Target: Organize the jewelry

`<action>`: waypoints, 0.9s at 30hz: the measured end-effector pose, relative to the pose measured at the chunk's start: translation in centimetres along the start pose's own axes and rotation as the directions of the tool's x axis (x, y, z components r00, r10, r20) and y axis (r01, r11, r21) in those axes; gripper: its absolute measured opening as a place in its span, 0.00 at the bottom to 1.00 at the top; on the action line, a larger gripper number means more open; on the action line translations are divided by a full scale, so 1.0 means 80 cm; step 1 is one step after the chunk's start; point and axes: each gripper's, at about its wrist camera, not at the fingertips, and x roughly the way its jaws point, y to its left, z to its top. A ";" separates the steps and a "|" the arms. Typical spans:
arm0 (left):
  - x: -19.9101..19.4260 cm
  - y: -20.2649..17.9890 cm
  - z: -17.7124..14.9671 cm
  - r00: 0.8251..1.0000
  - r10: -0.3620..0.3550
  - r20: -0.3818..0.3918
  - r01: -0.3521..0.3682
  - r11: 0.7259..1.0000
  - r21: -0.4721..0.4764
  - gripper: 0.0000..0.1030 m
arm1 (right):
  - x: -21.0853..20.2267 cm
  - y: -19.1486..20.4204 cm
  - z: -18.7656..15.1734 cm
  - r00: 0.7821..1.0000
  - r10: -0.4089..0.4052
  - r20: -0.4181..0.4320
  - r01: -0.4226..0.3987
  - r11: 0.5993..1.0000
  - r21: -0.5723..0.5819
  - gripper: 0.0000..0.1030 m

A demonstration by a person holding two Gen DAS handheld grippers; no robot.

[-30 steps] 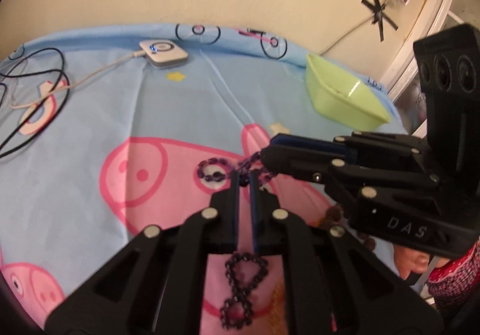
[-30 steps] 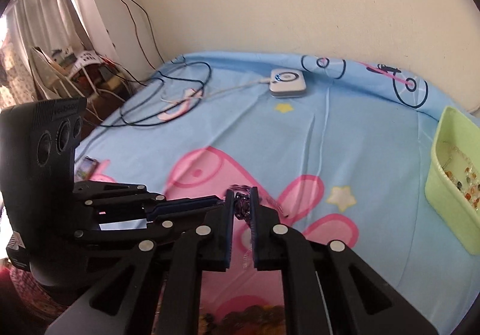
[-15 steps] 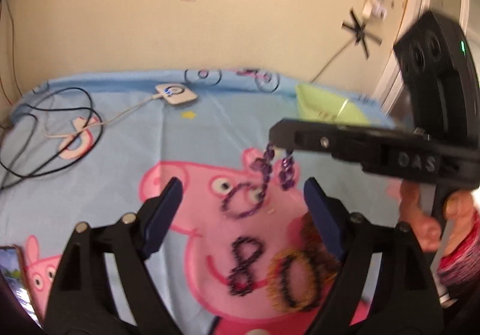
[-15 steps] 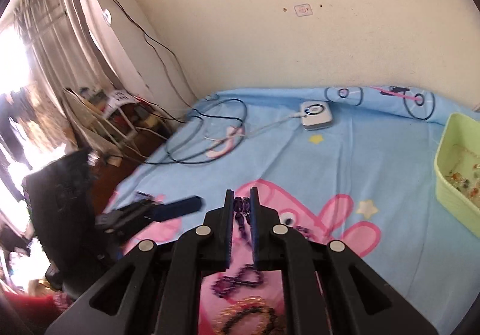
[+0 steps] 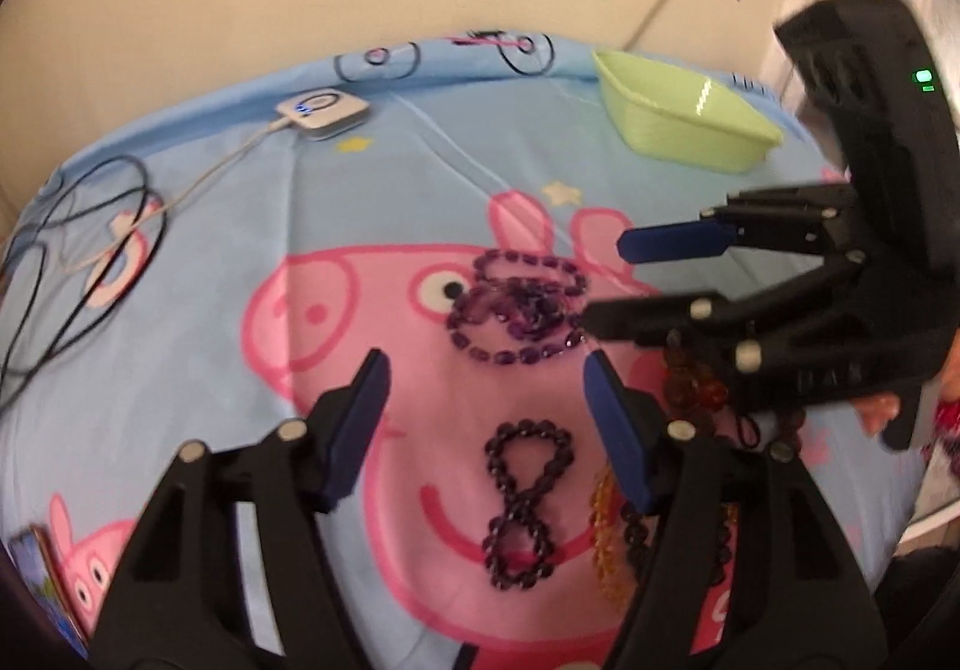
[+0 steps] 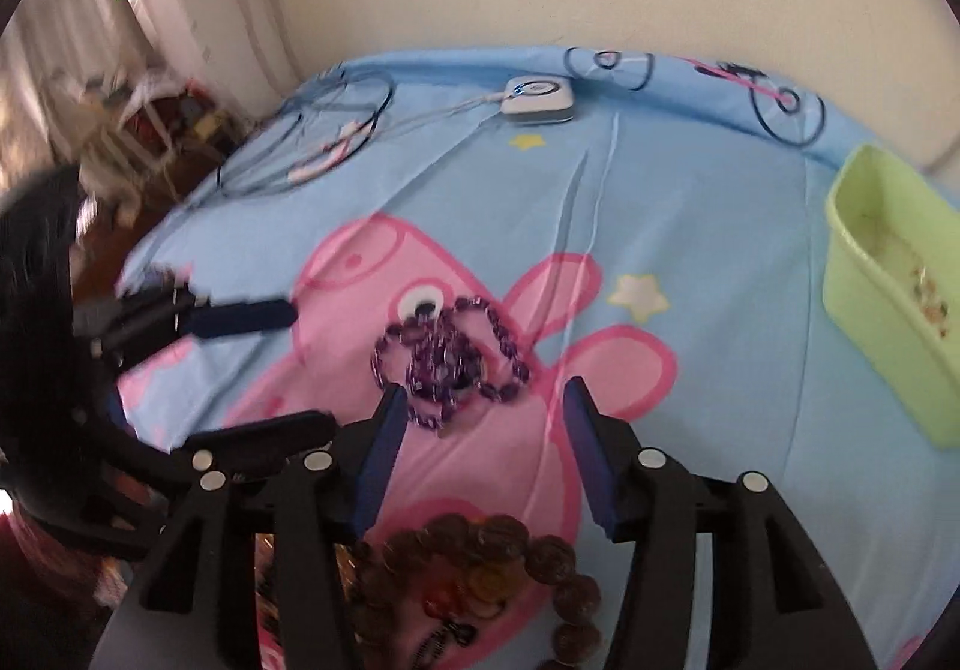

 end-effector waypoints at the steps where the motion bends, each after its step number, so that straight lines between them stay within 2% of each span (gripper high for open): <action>1: 0.008 -0.002 0.003 1.000 0.002 -0.020 -0.002 1.000 0.017 0.54 | 0.005 0.004 0.000 1.000 -0.021 -0.013 0.020 0.999 -0.043 0.29; 3: 0.022 -0.003 0.010 0.998 -0.029 -0.056 0.030 0.999 0.029 0.52 | 0.011 0.008 -0.001 0.994 -0.102 -0.030 0.098 0.988 -0.123 0.29; 4: 0.028 -0.001 0.012 0.997 -0.038 -0.069 0.040 0.999 0.025 0.51 | 0.012 0.006 -0.003 0.993 -0.109 -0.039 0.102 0.985 -0.142 0.29; 8: 0.042 0.014 0.025 0.989 -0.122 -0.081 0.121 0.993 -0.016 0.50 | 0.013 -0.004 -0.003 0.996 -0.048 -0.076 0.033 0.981 -0.191 0.31; 9: 0.043 0.017 0.027 0.989 -0.126 -0.077 0.124 0.992 -0.022 0.33 | 0.014 -0.002 -0.003 0.996 -0.049 -0.074 0.032 0.976 -0.216 0.32; 11: 0.045 0.023 0.029 0.988 -0.140 -0.071 0.138 0.990 -0.027 0.16 | 0.020 0.005 -0.001 0.996 -0.057 -0.073 0.035 0.963 -0.267 0.32; 12: 0.045 0.029 0.030 0.982 -0.177 -0.067 0.173 0.983 -0.052 0.05 | 0.025 0.010 0.002 0.997 -0.051 -0.060 0.031 0.958 -0.286 0.33; 13: 0.044 0.032 0.030 0.980 -0.188 -0.066 0.184 0.981 -0.067 0.05 | 0.030 0.013 0.006 0.997 -0.038 -0.060 0.019 0.955 -0.295 0.33; 16: 0.044 0.042 0.026 0.985 -0.160 -0.060 0.155 0.985 -0.081 0.05 | 0.043 0.016 0.022 0.996 0.006 -0.087 -0.029 0.963 -0.267 0.31; 17: 0.043 0.047 0.024 0.982 -0.182 -0.051 0.176 0.979 -0.106 0.05 | 0.045 0.017 0.026 0.996 0.019 -0.088 -0.041 0.966 -0.255 0.21; 18: 0.043 0.051 0.025 0.980 -0.190 -0.051 0.183 0.976 -0.120 0.05 | 0.045 0.020 0.029 0.996 0.030 -0.086 -0.051 0.965 -0.259 0.00; 20: 0.036 0.053 0.029 0.979 -0.199 -0.039 0.193 0.972 -0.133 0.05 | 0.044 0.024 0.031 0.993 0.068 -0.097 -0.089 0.969 -0.233 0.00; 23: 0.017 0.047 0.043 0.972 -0.233 -0.004 0.231 0.965 -0.126 0.05 | 0.035 0.021 0.031 0.995 0.073 -0.069 -0.086 0.975 -0.207 0.00; 27: -0.018 0.024 0.087 0.965 -0.257 0.058 0.261 0.963 -0.068 0.05 | -0.024 -0.009 0.051 0.991 0.118 0.067 -0.113 0.991 -0.077 0.00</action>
